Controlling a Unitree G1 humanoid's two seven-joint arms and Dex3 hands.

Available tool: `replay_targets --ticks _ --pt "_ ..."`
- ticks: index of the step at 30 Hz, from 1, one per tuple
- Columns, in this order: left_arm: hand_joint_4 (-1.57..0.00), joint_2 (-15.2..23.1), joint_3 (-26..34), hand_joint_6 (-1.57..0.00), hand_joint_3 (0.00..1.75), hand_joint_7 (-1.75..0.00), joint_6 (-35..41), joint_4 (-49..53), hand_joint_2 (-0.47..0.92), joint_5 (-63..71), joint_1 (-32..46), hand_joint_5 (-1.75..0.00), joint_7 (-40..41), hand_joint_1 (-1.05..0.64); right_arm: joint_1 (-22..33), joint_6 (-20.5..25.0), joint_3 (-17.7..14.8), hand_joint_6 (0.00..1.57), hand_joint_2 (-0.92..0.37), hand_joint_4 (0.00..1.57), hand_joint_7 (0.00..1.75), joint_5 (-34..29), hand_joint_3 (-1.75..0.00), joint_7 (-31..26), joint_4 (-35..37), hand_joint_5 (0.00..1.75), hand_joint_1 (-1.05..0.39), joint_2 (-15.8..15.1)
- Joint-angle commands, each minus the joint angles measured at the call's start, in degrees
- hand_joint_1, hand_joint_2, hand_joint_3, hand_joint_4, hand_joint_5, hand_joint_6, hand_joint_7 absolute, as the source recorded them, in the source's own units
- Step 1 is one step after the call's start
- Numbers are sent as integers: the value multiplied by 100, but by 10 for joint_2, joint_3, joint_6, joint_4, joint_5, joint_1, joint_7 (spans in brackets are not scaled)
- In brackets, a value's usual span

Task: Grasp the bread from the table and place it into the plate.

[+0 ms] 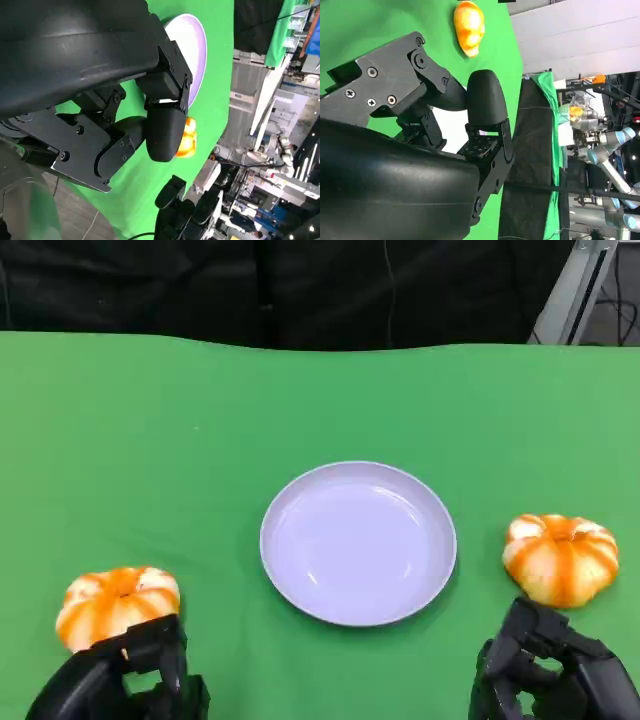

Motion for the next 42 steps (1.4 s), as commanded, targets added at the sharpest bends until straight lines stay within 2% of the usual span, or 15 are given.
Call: replay_targets --ticks 1,2,3,4,5,7,8,10,13,15,17,31,35,42 --pt "-68 19 -5 -80 38 -41 -109 -15 87 117 13 -77 46 -36 3 -2 -2 68 -57 85 168 6 -119 0 -3 175 -15 -4" --pt "-65 21 -7 -77 32 -17 -133 -12 90 137 14 -49 50 -41 3 -4 -2 68 -57 85 168 6 -119 1 -2 175 -15 -4" --pt "-63 22 -9 -76 29 -10 -148 -9 91 148 14 -39 52 -42 2 -5 -2 68 -57 85 168 7 -119 2 -2 175 -15 -4" --pt "-63 22 -10 -76 28 -5 -157 -7 92 153 15 -33 54 -43 2 -6 -2 67 -57 85 168 7 -119 2 -1 175 -15 -4" --pt "-57 27 -10 -71 28 -3 -195 -13 92 214 20 -27 88 -48 2 -5 -2 67 -58 85 168 8 -119 3 -1 175 -15 -4" --pt "-38 31 -6 -56 30 -1 -285 -16 92 343 28 -11 171 -64 1 -3 -2 67 -58 85 168 7 -119 2 -2 175 -15 -4" --pt "-35 31 -5 -53 30 0 -310 -14 92 378 30 -9 195 -66 1 -3 -2 67 -58 85 168 7 -119 2 -3 175 -15 -4" --pt "-32 31 -8 -51 30 0 -329 -6 92 398 30 -7 216 -68 1 -3 -2 68 -58 85 168 7 -120 2 -3 175 -14 -4" --pt "-26 31 -2 -47 28 0 -370 -3 92 520 35 -2 320 -72 3 -1 -4 68 -57 85 168 3 -120 -1 -4 175 -15 -6" --pt "-22 55 19 -44 27 0 -354 -19 92 651 19 -1 414 -77 1 1 -3 68 -57 85 168 1 -121 -4 -6 175 -15 -4" --pt "-21 75 30 -42 26 0 -329 -28 92 718 4 -2 450 -81 0 1 -3 68 -57 85 168 -1 -121 -5 -6 175 -14 -4" --pt "-22 106 5 -42 22 0 -295 -26 92 728 -1 -2 487 -82 -1 0 -2 68 -56 84 170 -1 -122 -8 -6 175 -15 -5" --pt "-23 141 -19 -43 14 -1 -234 34 92 771 -63 -2 453 -79 0 8 0 67 -57 84 170 0 -120 -10 -9 175 -14 -4" --pt "-25 163 -55 -45 13 -1 -198 78 92 776 -95 -2 463 -79 -2 4 0 67 -57 84 169 1 -120 -9 -7 175 -14 -4"
